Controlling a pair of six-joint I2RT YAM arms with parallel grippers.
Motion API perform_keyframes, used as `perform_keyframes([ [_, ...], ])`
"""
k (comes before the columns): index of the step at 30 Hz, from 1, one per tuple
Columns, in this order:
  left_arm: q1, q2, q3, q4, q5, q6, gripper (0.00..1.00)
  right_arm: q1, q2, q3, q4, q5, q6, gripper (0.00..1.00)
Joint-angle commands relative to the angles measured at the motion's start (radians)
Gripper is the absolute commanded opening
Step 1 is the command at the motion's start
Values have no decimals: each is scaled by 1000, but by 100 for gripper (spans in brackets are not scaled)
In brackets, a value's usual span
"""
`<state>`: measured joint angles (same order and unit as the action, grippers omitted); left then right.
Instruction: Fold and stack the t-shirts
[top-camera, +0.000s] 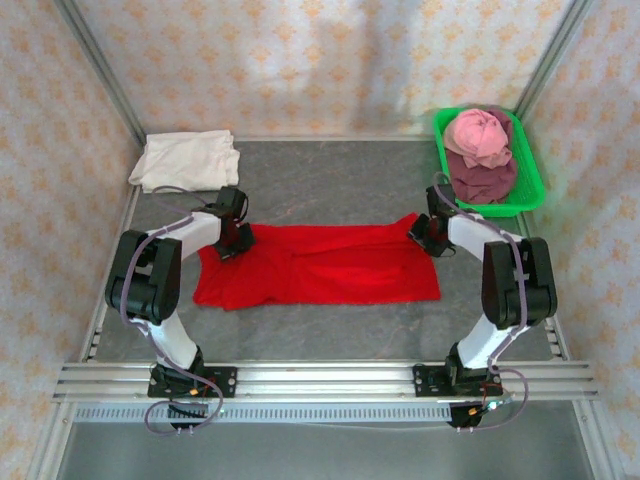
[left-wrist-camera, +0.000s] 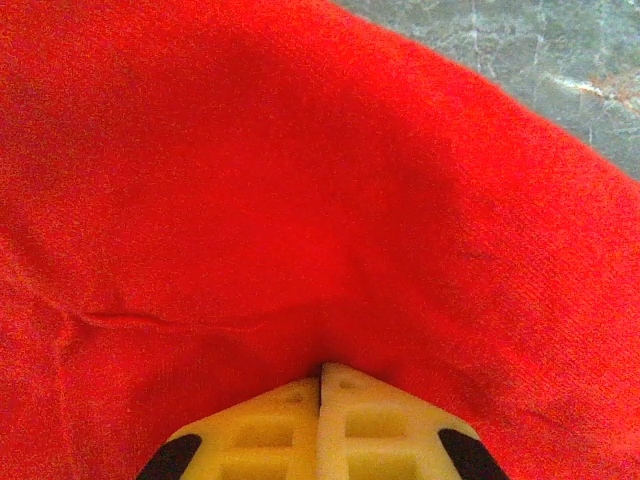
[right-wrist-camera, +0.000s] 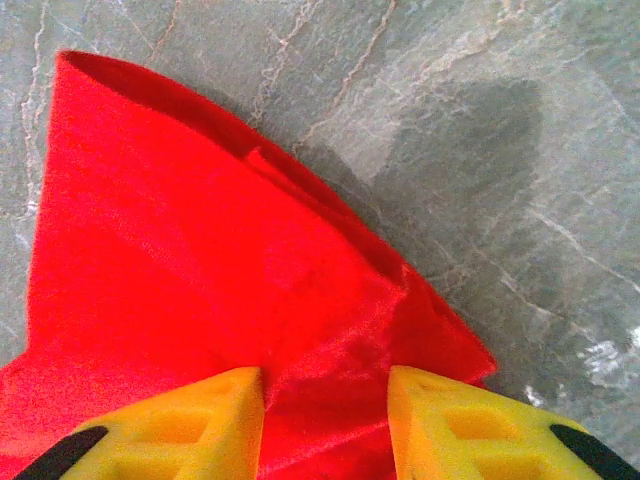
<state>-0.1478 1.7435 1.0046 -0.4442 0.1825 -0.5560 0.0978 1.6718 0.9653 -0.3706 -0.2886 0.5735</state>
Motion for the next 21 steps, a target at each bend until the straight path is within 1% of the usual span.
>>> perform_keyframes([
  [1,1,27,-37,-8,19,6,0,9,7,-3,14,19,17,38],
  [7,1,33,-44,-2,27,5,0,11,65,10,66,16,30,37],
  [11,2,31,-48,3,27,2,0,14,71,15,84,19,34,36],
  [14,1,33,-51,6,28,2,0,13,65,16,83,24,36,30],
  [17,1,36,-48,6,29,1,0,14,49,16,71,29,36,19],
  [19,1,39,-49,9,30,1,0,14,35,13,65,36,35,15],
  [21,1,42,-47,8,31,2,0,14,21,15,51,45,34,15],
])
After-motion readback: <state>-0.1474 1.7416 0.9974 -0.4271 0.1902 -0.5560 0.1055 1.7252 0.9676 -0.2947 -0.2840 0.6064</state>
